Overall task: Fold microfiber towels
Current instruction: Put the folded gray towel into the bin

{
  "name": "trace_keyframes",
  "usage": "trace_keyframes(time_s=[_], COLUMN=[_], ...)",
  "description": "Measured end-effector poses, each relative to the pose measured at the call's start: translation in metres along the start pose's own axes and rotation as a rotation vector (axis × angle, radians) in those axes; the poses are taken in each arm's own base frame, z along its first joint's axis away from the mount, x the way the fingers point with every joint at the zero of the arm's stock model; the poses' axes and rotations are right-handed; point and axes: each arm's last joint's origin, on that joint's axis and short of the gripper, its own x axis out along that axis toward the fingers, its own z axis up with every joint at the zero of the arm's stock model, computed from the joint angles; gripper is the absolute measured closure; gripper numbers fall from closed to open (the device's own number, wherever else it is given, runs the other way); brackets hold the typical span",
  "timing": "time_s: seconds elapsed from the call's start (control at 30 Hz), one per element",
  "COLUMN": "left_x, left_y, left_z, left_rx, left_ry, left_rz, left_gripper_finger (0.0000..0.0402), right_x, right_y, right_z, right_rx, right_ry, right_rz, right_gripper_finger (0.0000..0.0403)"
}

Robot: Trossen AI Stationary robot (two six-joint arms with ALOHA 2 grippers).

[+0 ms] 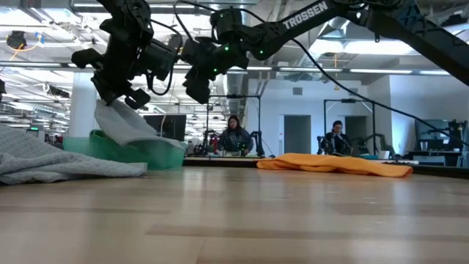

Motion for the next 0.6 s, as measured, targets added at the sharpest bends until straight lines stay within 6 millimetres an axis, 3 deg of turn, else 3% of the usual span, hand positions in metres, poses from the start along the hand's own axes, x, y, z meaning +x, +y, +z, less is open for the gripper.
trace_keyframes(time_s=[0.13,0.4,0.6], left_x=[0.005,0.031,0.049], left_y=[-0.002,-0.006,-0.010], left_z=[0.002,-0.008,-0.014], left_rx=[-0.041,-0.130,-0.202], left_ry=[0.021,0.074,0.101], left_rz=[-0.017,0.004,-0.005], left_gripper_finger=[0.0399,0.0399,0.0399], right_x=[-0.010,-0.057,-0.085], right_y=[-0.006,-0.058,-0.083], right_z=[0.003,0.005,0.007], right_rx=[0.062,0.247,0.291], right_ry=[0.065,0.114,0.134], right_rz=[0.032,0.154,0.191], right_gripper_finger=[0.0232,0.0229,0.0240])
